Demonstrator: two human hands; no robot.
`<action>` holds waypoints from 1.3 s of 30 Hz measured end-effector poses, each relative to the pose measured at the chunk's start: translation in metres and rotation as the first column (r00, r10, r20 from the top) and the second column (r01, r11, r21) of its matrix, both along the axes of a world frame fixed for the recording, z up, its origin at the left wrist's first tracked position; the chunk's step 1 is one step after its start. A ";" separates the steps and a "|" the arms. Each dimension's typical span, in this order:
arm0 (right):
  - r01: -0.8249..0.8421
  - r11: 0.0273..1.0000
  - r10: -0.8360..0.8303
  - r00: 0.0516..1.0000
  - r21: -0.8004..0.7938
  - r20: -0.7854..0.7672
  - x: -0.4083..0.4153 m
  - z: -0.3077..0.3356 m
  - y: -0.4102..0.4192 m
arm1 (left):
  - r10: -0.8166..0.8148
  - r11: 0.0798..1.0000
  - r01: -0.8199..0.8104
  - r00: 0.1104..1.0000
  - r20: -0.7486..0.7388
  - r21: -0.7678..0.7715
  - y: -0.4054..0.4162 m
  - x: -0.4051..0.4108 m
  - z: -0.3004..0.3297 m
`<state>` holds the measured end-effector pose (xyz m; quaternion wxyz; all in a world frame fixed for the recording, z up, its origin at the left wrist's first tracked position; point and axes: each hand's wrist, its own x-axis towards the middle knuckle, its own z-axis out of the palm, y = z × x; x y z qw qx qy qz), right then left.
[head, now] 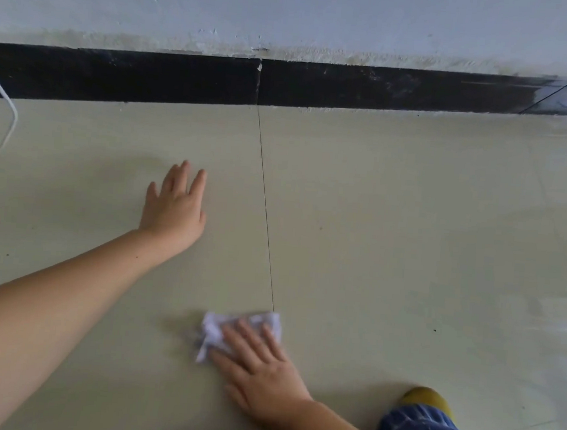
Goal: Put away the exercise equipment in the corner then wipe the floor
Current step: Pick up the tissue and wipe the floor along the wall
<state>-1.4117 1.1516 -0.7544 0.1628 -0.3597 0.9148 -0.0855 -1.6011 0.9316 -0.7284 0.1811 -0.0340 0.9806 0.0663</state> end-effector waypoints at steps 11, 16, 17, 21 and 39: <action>0.969 0.184 -0.982 0.189 0.164 -0.016 -0.190 0.015 0.179 | -0.282 0.959 0.282 0.959 0.009 0.035 0.025 0.012 -0.009; 0.615 0.784 -0.599 0.786 0.085 -0.153 -0.152 -0.011 0.067 | -0.277 0.961 0.276 0.960 0.038 0.018 0.025 0.021 -0.022; 0.398 0.915 -0.385 0.910 0.069 -0.151 -0.137 -0.014 0.043 | -0.289 0.957 0.289 0.957 0.031 0.023 0.023 0.021 -0.024; -0.092 0.996 0.091 0.986 -0.003 -0.142 -0.155 -0.014 0.043 | -0.297 0.954 0.296 0.955 0.014 0.045 0.020 0.021 -0.029; -0.070 0.998 0.070 0.993 0.012 -0.095 -0.250 -0.011 -0.004 | -0.283 0.959 0.279 0.955 0.087 0.057 0.019 0.020 -0.035</action>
